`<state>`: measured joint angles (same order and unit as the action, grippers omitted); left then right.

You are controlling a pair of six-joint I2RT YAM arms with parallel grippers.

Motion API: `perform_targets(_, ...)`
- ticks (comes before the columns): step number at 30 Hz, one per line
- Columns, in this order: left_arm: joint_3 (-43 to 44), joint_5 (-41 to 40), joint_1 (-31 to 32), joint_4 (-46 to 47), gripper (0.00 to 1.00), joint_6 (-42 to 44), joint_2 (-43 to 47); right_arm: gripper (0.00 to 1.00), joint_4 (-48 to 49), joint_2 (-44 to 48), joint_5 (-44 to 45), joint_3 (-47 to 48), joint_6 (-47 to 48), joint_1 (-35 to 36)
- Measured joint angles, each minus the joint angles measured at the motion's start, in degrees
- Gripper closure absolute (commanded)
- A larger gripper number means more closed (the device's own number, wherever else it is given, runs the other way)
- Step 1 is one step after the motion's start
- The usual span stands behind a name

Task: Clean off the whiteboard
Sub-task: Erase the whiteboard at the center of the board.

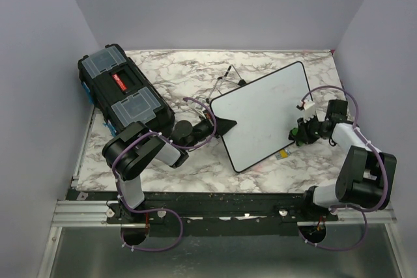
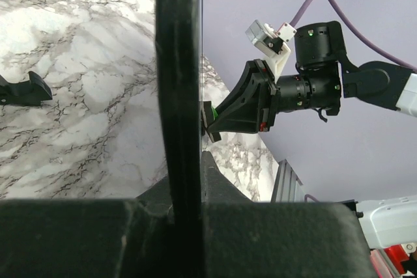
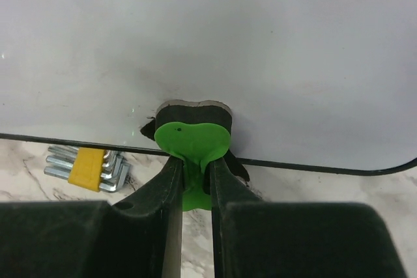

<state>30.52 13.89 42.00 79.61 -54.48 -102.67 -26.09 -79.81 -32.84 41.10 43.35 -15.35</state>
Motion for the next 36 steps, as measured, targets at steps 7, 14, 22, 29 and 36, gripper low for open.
perform_targets(7,0.0,-0.4,0.0,0.0,1.0,0.2,0.0,0.99,5.4,-2.4,8.3,3.2,-8.8,-1.5)
perform_targets(14,0.0,-0.3,0.0,0.0,1.0,0.2,0.0,0.99,12.6,-6.3,16.0,8.7,-12.1,-2.4)
perform_targets(22,0.0,-0.9,-0.1,-0.1,1.0,-0.9,0.0,0.99,5.7,-9.6,9.6,12.6,-6.1,-0.9)
perform_targets(29,0.0,-2.2,-1.0,-0.2,1.0,-0.2,0.0,0.99,-1.3,-5.2,7.1,4.2,1.8,8.2)
perform_targets(36,0.0,-2.1,-1.0,0.2,1.0,0.9,0.0,0.99,-6.6,-1.7,5.0,1.0,2.1,18.0)
